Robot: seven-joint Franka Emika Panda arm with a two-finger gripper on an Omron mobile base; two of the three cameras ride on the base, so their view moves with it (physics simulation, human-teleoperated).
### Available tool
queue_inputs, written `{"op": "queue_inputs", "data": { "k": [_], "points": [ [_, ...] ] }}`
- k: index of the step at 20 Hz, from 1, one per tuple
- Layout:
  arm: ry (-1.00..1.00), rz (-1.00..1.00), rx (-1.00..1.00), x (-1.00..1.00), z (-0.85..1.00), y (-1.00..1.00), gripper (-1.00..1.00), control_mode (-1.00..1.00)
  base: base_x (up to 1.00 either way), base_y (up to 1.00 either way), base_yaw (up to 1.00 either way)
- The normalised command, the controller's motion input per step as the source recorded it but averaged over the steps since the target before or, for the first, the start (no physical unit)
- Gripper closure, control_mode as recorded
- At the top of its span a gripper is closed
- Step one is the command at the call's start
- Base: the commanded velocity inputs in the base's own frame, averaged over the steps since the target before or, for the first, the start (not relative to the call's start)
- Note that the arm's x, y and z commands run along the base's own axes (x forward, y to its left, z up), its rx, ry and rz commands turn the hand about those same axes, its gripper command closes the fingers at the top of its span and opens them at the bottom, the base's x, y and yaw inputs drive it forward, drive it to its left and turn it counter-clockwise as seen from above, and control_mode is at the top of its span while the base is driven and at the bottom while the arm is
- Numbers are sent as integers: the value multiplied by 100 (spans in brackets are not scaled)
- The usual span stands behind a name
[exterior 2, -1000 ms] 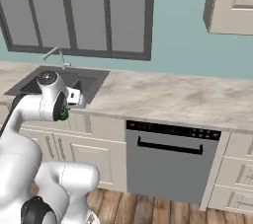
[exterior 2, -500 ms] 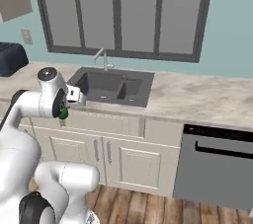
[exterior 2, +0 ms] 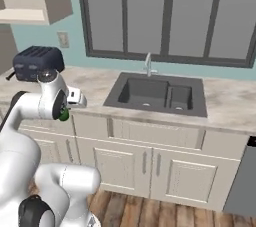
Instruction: Move the cup from next to the sink to the open cabinet. Then, move the bowl with the lemon to the fridge to clear the area for faucet cleaning.
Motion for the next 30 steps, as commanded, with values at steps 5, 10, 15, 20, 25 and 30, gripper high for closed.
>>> {"op": "queue_inputs", "data": {
  "k": [5, 10, 15, 20, 25, 30],
  "points": [
    [0, 0, 0, 0, 0, 0, 100, 100, 64, 72, 0],
    [0, 0, 0, 0, 0, 0, 100, 100, 81, 32, -5],
    [0, 0, 0, 0, 0, 0, 100, 100, 61, 78, -7],
    [0, 0, 0, 0, 0, 0, 100, 100, 36, 100, -10],
    [0, 0, 0, 0, 0, 0, 100, 100, 42, 53, -17],
    [0, 0, 0, 0, 0, 0, 100, 100, 59, 37, -21]
  ]
}}
